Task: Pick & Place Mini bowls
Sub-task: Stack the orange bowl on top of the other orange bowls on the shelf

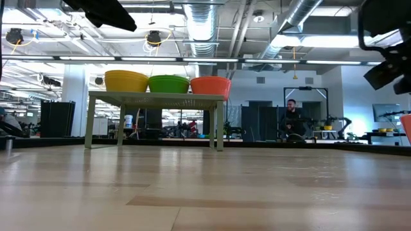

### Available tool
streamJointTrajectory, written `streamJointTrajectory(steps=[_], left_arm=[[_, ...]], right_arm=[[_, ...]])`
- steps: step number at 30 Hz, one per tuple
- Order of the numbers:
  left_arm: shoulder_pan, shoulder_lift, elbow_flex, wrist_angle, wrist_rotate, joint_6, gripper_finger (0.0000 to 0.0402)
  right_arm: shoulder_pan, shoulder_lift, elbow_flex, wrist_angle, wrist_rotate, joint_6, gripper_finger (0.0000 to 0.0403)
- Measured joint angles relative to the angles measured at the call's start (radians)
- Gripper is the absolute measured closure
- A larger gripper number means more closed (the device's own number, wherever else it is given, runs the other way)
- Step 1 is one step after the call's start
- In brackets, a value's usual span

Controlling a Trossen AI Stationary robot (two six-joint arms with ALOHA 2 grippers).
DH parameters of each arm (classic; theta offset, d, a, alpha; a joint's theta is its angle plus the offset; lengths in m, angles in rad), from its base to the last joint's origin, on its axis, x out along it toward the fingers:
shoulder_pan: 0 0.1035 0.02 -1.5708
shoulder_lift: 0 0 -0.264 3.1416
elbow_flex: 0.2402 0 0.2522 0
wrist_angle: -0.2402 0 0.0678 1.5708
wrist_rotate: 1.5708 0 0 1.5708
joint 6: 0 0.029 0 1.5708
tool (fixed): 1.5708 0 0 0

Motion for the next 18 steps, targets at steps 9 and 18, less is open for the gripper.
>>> streamJointTrajectory(steps=[9, 18], left_arm=[[0.000, 0.000, 0.000, 0.007, 0.000, -0.002, 0.0311], [0.000, 0.000, 0.000, 0.008, 0.000, -0.002, 0.0311]], right_arm=[[0.082, 0.000, 0.056, -0.008, -0.005, 0.056, 0.0326], [0.146, 0.001, -0.020, 0.005, -0.003, 0.098, 0.0326]])
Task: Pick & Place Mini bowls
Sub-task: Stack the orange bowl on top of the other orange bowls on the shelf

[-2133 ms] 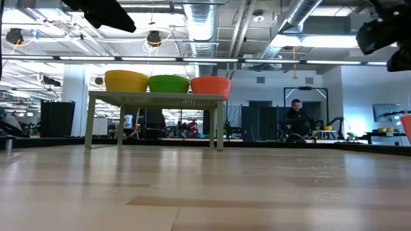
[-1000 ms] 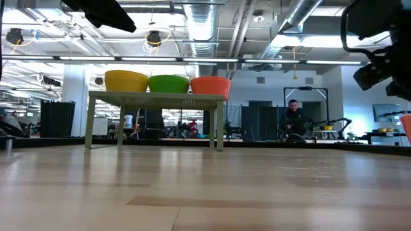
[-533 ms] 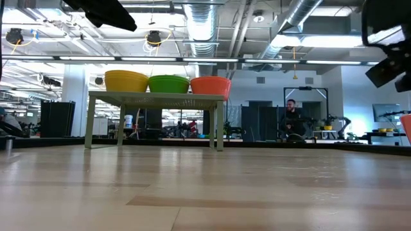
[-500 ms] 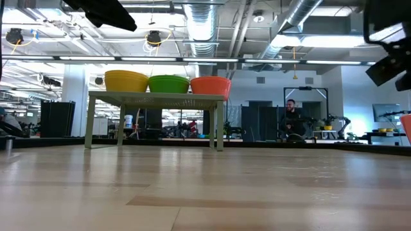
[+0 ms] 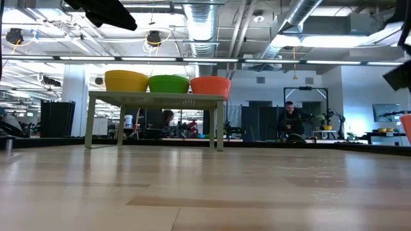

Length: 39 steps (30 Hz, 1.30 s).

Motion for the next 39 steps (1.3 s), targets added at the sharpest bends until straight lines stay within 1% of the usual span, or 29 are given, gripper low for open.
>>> streamJointTrajectory(steps=[4, 8, 11, 14, 15, 18, 22, 27, 31, 35, 39], left_arm=[[0.000, 0.000, 0.000, 0.001, 0.000, 0.000, 0.0311], [0.000, 0.000, 0.000, 0.002, 0.000, 0.000, 0.0311], [0.000, 0.000, 0.000, 0.005, 0.000, 0.000, 0.0311], [0.000, 0.000, 0.000, 0.005, 0.000, 0.000, 0.0311], [0.000, 0.000, 0.000, 0.005, 0.000, 0.000, 0.0311], [0.000, 0.000, 0.000, 0.005, 0.000, 0.000, 0.0311], [0.000, 0.000, 0.000, 0.005, 0.000, 0.004, 0.0311], [0.000, 0.000, 0.000, 0.007, 0.000, 0.050, 0.0311], [0.000, 0.000, 0.000, 0.010, 0.000, 0.051, 0.0311], [0.000, 0.000, 0.000, 0.010, 0.000, 0.052, 0.0311], [0.000, 0.000, 0.000, 0.011, 0.000, 0.052, 0.0311]], right_arm=[[-0.006, 0.000, -0.051, 0.061, -0.021, 0.011, 0.0326], [-0.015, 0.000, -0.061, 0.066, -0.022, 0.007, 0.0331], [-0.016, 0.000, -0.061, 0.090, -0.022, -0.041, 0.0351], [-0.020, 0.000, -0.060, 0.116, -0.026, -0.090, 0.0387], [-0.026, -0.001, -0.059, 0.123, -0.030, -0.093, 0.0393], [-0.062, 0.000, -0.048, 0.138, -0.043, -0.072, 0.0390], [-0.146, 0.000, 0.023, 0.129, -0.034, -0.056, 0.0398], [-0.274, 0.001, 0.158, 0.109, 0.005, -0.064, 0.0395], [-0.375, 0.001, 0.261, 0.119, 0.033, -0.139, 0.0400], [-0.475, 0.009, 0.357, 0.245, 0.046, -0.227, 0.0395], [-0.571, 0.009, 0.423, 0.450, 0.070, -0.474, 0.0397]])
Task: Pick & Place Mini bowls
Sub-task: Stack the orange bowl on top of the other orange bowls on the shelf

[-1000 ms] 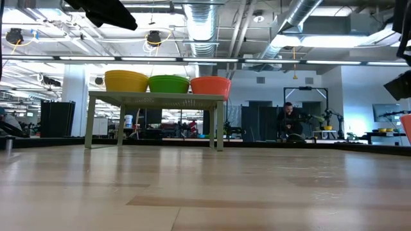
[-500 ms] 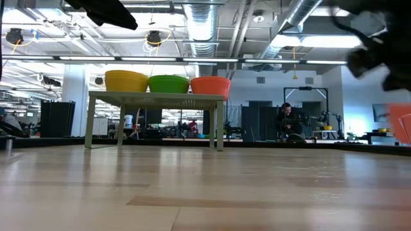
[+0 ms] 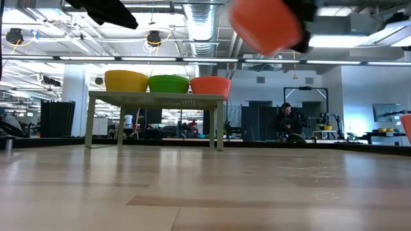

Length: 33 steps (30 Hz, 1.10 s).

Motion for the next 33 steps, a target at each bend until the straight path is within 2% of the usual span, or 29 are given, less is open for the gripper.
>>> streamJointTrajectory(steps=[2, 5, 11, 15, 17, 22, 29, 33], left_arm=[[0.000, 0.000, 0.000, 0.001, 0.000, 0.000, 0.0311], [0.000, 0.000, 0.000, 0.002, 0.000, 0.000, 0.0311], [0.000, 0.000, 0.000, 0.007, 0.000, 0.000, 0.0311], [0.000, 0.000, 0.000, 0.011, 0.000, 0.000, 0.0311], [0.000, 0.000, -0.001, 0.020, 0.000, -0.001, 0.0311], [0.000, 0.000, -0.001, 0.026, 0.000, -0.001, 0.0311], [0.000, 0.000, -0.001, 0.026, 0.000, -0.003, 0.0311], [0.000, 0.000, -0.001, 0.026, 0.000, -0.003, 0.0311]], right_arm=[[-0.043, 0.000, 0.029, 0.081, 0.029, -0.042, 0.0400], [-0.114, 0.000, 0.080, 0.154, 0.083, -0.014, 0.0398], [-0.269, 0.000, 0.202, 0.171, 0.169, -0.011, 0.0401], [-0.367, 0.029, 0.266, 0.148, 0.173, 0.027, 0.0401], [-0.405, 0.073, 0.308, 0.092, 0.168, 0.065, 0.0401], [-0.458, 0.255, 0.452, -0.081, 0.102, 0.038, 0.0401], [-0.519, 0.492, 0.744, -0.247, -0.011, -0.006, 0.0402], [-0.551, 0.604, 0.910, -0.397, -0.040, -0.009, 0.0401]])
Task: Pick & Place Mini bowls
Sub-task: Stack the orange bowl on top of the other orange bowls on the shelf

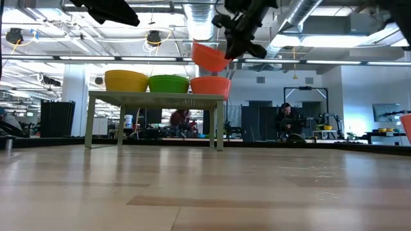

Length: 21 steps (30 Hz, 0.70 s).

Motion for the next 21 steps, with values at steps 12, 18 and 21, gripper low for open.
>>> streamJointTrajectory(steps=[12, 18, 21], left_arm=[[0.000, 0.000, 0.000, 0.000, 0.000, 0.000, 0.0311], [0.000, 0.000, 0.000, 0.000, 0.000, -0.008, 0.0311], [0.000, 0.000, 0.000, 0.000, 0.000, -0.008, 0.0311]], right_arm=[[-0.027, 0.191, 0.268, -0.286, -0.032, -0.027, 0.0401], [-0.041, 0.200, 0.270, -0.299, -0.078, -0.038, 0.0399], [-0.041, 0.200, 0.268, -0.289, -0.079, -0.038, 0.0391]])
